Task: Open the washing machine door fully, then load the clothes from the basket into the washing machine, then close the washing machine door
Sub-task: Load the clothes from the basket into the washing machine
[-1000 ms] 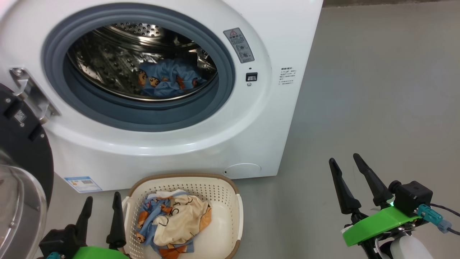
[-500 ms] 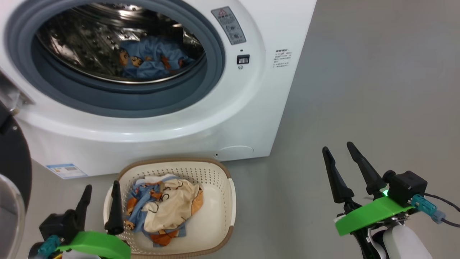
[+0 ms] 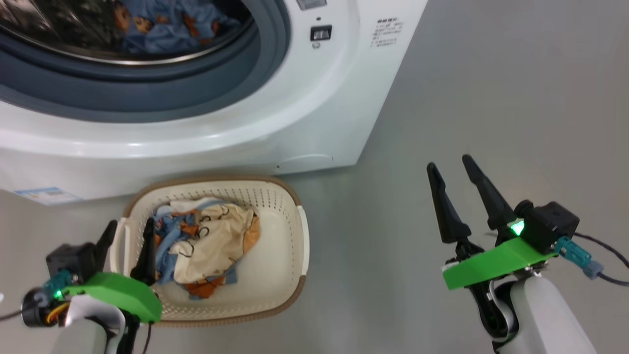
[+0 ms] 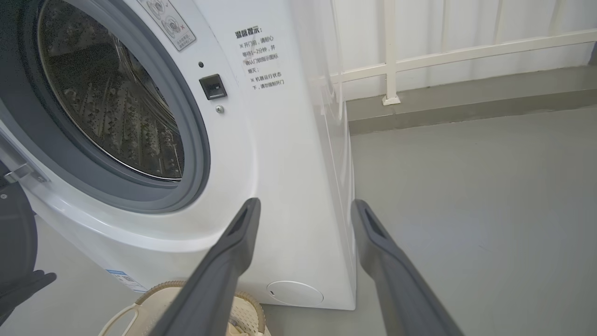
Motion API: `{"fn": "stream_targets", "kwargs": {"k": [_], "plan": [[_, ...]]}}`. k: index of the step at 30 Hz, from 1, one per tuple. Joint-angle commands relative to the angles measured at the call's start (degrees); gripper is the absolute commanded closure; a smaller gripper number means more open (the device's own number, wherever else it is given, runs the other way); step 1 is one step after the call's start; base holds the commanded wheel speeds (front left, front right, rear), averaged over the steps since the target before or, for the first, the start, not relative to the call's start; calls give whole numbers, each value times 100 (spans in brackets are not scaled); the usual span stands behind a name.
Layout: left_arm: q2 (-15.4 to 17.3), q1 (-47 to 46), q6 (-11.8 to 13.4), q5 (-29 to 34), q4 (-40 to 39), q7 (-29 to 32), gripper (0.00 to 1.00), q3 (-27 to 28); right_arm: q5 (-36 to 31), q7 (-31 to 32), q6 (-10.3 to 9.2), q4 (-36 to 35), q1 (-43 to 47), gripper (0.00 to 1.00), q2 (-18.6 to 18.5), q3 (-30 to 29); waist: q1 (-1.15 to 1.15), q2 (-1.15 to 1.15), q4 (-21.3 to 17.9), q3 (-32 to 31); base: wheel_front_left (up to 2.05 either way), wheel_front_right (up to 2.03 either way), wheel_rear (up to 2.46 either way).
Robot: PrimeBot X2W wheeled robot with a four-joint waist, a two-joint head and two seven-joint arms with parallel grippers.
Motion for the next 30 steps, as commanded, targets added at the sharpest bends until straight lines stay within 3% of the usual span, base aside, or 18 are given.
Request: {"fn": "stream_targets", "kwargs": {"k": [1, 16, 30], "plan": [[221, -211, -7, -52, -2, 21, 0, 130, -16, -28, 9, -174, -131, 0, 42, 130, 0, 0, -123, 439, 0, 0, 0], [788, -1711, -13, -887, 1776, 88, 0, -869, 17, -28, 9, -490, -796, 0, 107, 309, 0, 0, -445, 1819, 0, 0, 0], [1113, -2748, -14, -1579, 3016, 513, 0, -2142, 159, -28, 9, -629, -1108, 0, 108, 512, 0, 0, -750, 2607, 0, 0, 0]]}}
